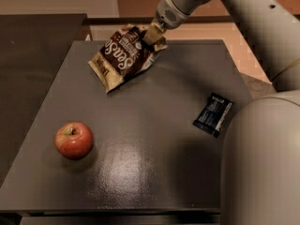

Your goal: Pick brown chip bag

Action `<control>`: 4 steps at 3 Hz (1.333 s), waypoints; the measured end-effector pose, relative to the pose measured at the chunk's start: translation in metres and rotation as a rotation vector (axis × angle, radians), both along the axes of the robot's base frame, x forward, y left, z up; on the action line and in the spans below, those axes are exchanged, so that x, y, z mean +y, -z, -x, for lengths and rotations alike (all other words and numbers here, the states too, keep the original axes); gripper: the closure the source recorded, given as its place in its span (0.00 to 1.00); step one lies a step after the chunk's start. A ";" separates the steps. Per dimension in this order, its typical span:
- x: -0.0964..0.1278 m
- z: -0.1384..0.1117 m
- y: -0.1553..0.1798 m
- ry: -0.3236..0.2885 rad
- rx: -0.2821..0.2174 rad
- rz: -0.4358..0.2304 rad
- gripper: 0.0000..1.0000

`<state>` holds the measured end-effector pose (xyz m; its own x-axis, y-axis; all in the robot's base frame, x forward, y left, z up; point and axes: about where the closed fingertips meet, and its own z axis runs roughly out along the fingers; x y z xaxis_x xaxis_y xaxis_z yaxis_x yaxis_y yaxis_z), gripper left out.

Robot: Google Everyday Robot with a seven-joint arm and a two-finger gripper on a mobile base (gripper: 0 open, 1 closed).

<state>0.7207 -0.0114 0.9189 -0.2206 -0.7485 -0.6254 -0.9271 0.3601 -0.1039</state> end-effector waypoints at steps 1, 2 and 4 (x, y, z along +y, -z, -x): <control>-0.004 0.012 -0.037 -0.017 -0.022 -0.031 1.00; -0.008 0.024 -0.079 -0.032 -0.049 -0.073 1.00; -0.012 0.033 -0.116 -0.044 -0.082 -0.113 1.00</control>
Offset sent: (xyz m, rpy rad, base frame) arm -0.0358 -0.0198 0.1404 0.1245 -0.0898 0.0439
